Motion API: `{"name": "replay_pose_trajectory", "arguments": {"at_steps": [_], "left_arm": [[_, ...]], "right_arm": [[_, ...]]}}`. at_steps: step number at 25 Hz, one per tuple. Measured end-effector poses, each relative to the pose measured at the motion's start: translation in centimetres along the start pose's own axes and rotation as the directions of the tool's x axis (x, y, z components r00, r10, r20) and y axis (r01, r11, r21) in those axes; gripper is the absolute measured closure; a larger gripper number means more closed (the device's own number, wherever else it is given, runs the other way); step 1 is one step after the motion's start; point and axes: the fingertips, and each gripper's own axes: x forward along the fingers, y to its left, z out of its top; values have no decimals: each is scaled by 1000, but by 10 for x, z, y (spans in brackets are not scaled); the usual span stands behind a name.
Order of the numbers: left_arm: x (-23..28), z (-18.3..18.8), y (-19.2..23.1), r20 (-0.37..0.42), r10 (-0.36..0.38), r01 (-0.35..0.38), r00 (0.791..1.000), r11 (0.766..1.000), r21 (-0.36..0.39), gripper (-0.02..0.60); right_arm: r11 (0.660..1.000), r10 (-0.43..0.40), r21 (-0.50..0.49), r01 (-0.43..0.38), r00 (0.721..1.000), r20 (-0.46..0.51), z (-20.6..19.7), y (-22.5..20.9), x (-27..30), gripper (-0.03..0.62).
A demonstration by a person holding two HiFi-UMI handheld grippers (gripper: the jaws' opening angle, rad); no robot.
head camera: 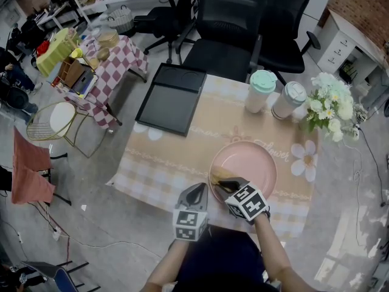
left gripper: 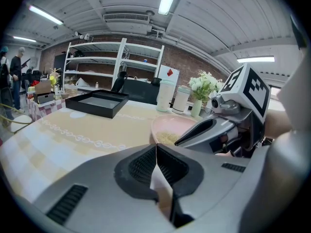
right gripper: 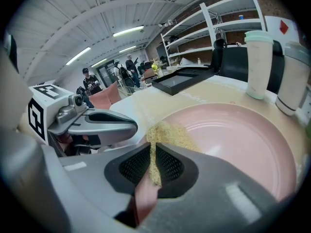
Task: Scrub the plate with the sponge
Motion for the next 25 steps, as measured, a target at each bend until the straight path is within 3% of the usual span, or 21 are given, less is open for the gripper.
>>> {"name": "replay_pose_trajectory", "arguments": {"at_steps": [25], "left_arm": [[-3, 3, 0, 8, 5, -5, 1000, 1000, 1, 569]], "right_arm": [[997, 56, 59, -58, 998, 38, -2, 14, -9, 560]]}}
